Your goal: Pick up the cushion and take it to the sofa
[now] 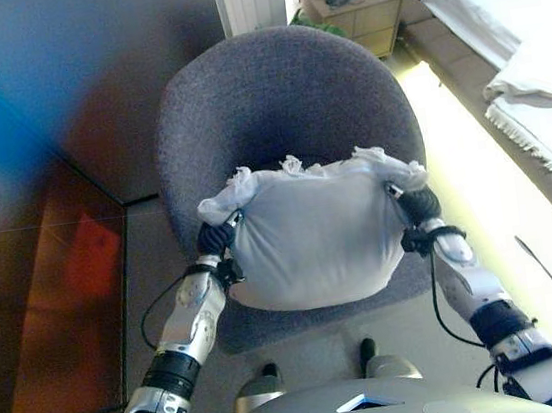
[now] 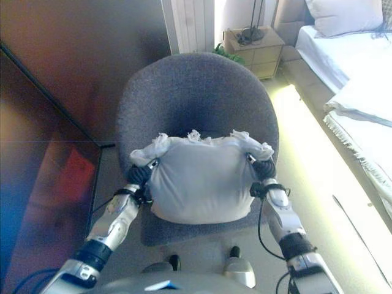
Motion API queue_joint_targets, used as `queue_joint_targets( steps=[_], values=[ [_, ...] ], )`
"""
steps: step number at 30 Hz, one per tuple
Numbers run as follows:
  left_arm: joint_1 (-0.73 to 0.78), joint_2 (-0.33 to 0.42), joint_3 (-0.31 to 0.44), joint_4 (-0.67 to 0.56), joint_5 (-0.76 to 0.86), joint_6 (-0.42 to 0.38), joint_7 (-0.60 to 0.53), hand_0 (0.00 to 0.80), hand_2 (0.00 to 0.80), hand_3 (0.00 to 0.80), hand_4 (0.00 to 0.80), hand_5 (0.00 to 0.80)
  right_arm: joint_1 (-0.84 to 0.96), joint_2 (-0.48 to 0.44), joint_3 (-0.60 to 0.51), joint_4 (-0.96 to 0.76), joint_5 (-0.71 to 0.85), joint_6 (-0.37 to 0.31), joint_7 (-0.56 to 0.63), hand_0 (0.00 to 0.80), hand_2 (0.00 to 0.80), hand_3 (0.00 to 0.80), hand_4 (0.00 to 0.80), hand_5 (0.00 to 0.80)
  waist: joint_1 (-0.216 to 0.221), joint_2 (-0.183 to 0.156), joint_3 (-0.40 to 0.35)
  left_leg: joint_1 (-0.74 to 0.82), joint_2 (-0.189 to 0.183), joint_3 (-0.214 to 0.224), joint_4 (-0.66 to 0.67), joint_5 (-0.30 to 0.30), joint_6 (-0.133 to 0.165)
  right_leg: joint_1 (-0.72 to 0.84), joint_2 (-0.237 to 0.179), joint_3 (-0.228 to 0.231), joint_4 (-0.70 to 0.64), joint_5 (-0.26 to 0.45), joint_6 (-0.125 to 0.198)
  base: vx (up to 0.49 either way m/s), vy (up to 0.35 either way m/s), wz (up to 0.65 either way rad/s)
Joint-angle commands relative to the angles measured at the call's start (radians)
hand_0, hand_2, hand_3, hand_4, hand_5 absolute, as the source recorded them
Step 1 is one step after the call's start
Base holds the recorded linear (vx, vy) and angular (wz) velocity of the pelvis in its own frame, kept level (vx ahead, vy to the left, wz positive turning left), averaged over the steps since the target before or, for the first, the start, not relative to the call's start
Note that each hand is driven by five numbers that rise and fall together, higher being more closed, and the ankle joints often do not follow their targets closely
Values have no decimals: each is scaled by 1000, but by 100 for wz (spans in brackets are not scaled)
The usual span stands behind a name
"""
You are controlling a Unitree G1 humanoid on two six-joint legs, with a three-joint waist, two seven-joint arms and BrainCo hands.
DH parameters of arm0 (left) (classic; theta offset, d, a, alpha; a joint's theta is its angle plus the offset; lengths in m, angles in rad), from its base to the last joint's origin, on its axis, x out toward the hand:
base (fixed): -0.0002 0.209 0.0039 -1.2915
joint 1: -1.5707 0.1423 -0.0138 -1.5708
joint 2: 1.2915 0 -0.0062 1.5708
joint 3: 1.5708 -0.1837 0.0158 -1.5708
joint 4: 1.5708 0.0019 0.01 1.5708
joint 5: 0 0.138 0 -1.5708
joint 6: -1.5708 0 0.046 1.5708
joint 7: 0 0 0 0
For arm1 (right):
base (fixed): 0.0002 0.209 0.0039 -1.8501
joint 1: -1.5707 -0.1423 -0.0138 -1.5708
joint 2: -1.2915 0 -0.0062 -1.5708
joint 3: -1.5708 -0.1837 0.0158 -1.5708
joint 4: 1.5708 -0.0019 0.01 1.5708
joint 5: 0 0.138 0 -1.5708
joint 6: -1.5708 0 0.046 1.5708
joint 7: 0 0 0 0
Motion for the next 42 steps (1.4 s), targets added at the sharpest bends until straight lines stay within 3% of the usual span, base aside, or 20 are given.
queue_joint_targets(
  steps=[1, 8, 14, 18, 23, 29, 33, 34, 35, 36, 37, 42],
  values=[
    [-223, -43, -80, 22, 64, -39, 17, 800, 800, 800, 800, 800, -175, 75, 37, -2, -4, -34, -18, 800, 800, 800, 800, 800, 11, -58, -18, 2, -2, 8, 0, -62, 26, 32, -21, -19, 3, -59, 34, 98, -31, -2],
    [-327, -71, -92, 116, 91, -51, 68, 800, 800, 800, 800, 800, -277, 79, 69, 93, -20, -11, -72, 800, 800, 800, 800, 800, 7, -55, -11, 2, 4, 13, 0, -68, 20, 27, -17, -11, 3, -62, 37, 42, -30, -2],
    [-475, -87, -106, 279, 68, -63, 100, 800, 800, 800, 800, 800, -455, 70, 111, 217, -10, 69, -105, 800, 800, 800, 800, 800, 5, -52, 22, -27, 6, 6, 0, -62, 9, -3, -14, 1, 3, -56, 40, -20, -25, -6],
    [-654, -71, -117, 426, 20, -66, 102, 800, 800, 800, 800, 800, -635, 60, 134, 436, 41, 78, -58, 800, 800, 800, 800, 800, 7, -54, 86, -97, 6, -4, 8, -57, 0, -65, -16, 15, 3, -53, 41, -266, -39, -3],
    [-891, -25, -131, 623, -4, -18, 101, 800, 800, 800, 800, 800, -857, 8, 206, 629, 42, 85, 15, 800, 800, 800, 800, 800, -10, -56, 174, -196, 7, -14, 3, -26, -8, -157, -9, 32, 3, -38, 39, -277, -23, -2],
    [-955, -30, -91, 747, -88, 48, 151, 800, 800, 800, 800, 800, -953, -17, 227, 723, -46, 110, 19, 800, 800, 800, 800, 800, -12, -60, 176, -211, 3, -13, 3, -19, -13, -164, -12, 33, 3, -43, 37, 12, 16, -1],
    [-975, -29, -98, 757, -95, 69, 168, 800, 800, 800, 800, 800, -990, -38, 264, 732, -116, 124, -16, 800, 800, 800, 800, 800, -8, -67, 165, -212, 7, -10, 6, -21, -20, -162, -15, 18, 3, -50, 39, 17, -9, 0],
    [-976, -32, -100, 758, -101, 82, 164, 477, 477, 477, 477, 477, -993, -40, 270, 730, -115, 128, -22, 800, 800, 800, 800, 800, -8, -67, 164, -212, 7, -10, 6, -22, -21, -161, -15, 17, 3, -51, 39, 37, -9, 1],
    [-977, -38, -104, 759, -107, 110, 151, 0, 0, 0, 0, 0, -997, -43, 275, 721, -114, 144, -36, 562, 562, 562, 562, 562, -8, -67, 160, -211, 6, -10, 7, -23, -22, -159, -14, 15, 3, -54, 38, 0, 0, 0],
    [-976, -44, -106, 757, -110, 116, 154, 0, 0, 0, 0, 0, -997, -43, 273, 718, -117, 151, -52, 198, 198, 198, 198, 198, -8, -66, 158, -210, 5, -11, 7, -24, -23, -157, -14, 14, 3, -56, 38, 0, 0, 0],
    [-975, -48, -108, 754, -112, 121, 160, 0, 0, 0, 0, 0, -995, -41, 270, 717, -129, 154, -66, 0, 0, 0, 0, 0, -8, -64, 158, -209, 5, -11, 7, -25, -24, -155, -15, 13, 3, -58, 38, 29, 33, 3],
    [-944, -64, -120, 715, -135, 132, 161, 0, 0, 0, 0, 0, -975, -42, 267, 698, -195, 148, -167, 0, 0, 0, 0, 0, -6, -48, 148, -196, -4, -18, 5, -32, -23, -141, -17, 6, 3, -67, 38, 41, 52, 4]
  ],
)
